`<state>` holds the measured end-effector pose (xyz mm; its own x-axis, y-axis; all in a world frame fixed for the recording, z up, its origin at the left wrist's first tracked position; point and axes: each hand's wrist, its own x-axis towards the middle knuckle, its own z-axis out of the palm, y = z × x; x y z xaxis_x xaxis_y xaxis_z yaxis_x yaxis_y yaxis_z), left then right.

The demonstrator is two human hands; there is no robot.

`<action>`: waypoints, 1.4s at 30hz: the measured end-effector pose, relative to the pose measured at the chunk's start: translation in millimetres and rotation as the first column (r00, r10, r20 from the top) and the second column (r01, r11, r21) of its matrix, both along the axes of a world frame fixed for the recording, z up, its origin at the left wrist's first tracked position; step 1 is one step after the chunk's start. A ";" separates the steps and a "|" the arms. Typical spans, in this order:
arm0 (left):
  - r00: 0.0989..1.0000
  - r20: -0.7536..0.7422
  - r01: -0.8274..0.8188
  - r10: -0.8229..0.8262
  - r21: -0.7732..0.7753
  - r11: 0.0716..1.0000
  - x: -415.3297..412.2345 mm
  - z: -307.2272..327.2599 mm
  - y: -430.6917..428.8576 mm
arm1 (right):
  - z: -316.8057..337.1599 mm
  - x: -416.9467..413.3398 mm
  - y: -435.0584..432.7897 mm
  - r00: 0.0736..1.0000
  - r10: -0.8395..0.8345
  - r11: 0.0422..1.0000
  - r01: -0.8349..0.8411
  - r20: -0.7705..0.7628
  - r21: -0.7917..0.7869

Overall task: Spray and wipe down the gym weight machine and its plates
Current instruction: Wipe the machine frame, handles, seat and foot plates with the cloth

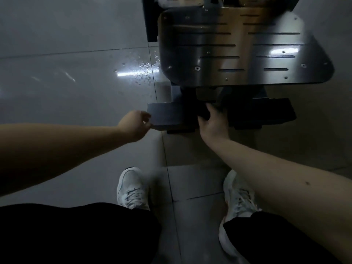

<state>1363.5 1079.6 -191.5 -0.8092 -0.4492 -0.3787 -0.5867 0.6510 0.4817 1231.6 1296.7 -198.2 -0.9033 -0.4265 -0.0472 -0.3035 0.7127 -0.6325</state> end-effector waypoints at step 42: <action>0.850 0.157 -0.515 0.503 0.450 0.729 -29.7 -29.7 -17.5 | -70.2 36.0 -56.6 0.737 0.671 0.740 -0.660 -0.078 0.131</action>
<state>1333.8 1062.2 -221.2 -0.4989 -0.5589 -0.6624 -0.7800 -0.0436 0.6243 1267.5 1240.1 -268.4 -0.3915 -0.9196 -0.0323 -0.7861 0.3525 -0.5077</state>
